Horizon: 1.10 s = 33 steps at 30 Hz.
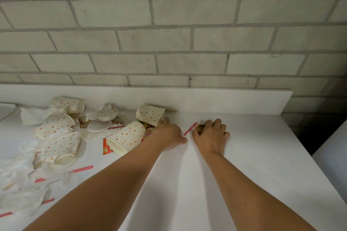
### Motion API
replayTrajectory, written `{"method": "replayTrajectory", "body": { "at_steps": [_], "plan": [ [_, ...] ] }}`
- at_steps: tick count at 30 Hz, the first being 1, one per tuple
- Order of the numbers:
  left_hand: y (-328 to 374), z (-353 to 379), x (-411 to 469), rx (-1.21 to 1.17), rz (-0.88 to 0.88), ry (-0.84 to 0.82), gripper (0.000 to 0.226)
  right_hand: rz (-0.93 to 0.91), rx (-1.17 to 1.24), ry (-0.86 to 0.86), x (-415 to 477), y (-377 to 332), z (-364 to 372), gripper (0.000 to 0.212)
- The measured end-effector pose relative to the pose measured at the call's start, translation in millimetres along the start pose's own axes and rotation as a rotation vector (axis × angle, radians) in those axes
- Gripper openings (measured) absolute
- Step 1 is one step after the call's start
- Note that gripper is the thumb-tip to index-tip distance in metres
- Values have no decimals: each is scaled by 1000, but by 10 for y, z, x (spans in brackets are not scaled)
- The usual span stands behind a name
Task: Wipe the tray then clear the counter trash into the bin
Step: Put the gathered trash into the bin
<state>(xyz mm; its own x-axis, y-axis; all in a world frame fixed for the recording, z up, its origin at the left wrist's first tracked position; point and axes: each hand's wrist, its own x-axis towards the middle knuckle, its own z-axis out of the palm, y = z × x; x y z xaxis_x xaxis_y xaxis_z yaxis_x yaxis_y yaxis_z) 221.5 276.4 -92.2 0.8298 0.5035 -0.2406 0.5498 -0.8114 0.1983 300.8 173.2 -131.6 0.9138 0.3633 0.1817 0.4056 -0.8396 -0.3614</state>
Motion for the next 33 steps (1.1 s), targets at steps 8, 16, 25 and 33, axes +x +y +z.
{"method": "replayTrajectory", "body": {
  "at_steps": [8,16,25,33],
  "plan": [
    [15,-134,-156,-127,-46,15,63,-496,-100,-3,-25,-33,53,38],
    [-84,-344,-233,-327,-69,118,49,-694,-473,-417,138,-363,-348,35],
    [-259,-658,-490,-420,-74,366,40,-603,-293,-669,-58,-507,-390,22],
    [-418,-670,-745,-584,-110,372,40,-450,-263,-756,-100,-500,-315,12]
  ]
}}
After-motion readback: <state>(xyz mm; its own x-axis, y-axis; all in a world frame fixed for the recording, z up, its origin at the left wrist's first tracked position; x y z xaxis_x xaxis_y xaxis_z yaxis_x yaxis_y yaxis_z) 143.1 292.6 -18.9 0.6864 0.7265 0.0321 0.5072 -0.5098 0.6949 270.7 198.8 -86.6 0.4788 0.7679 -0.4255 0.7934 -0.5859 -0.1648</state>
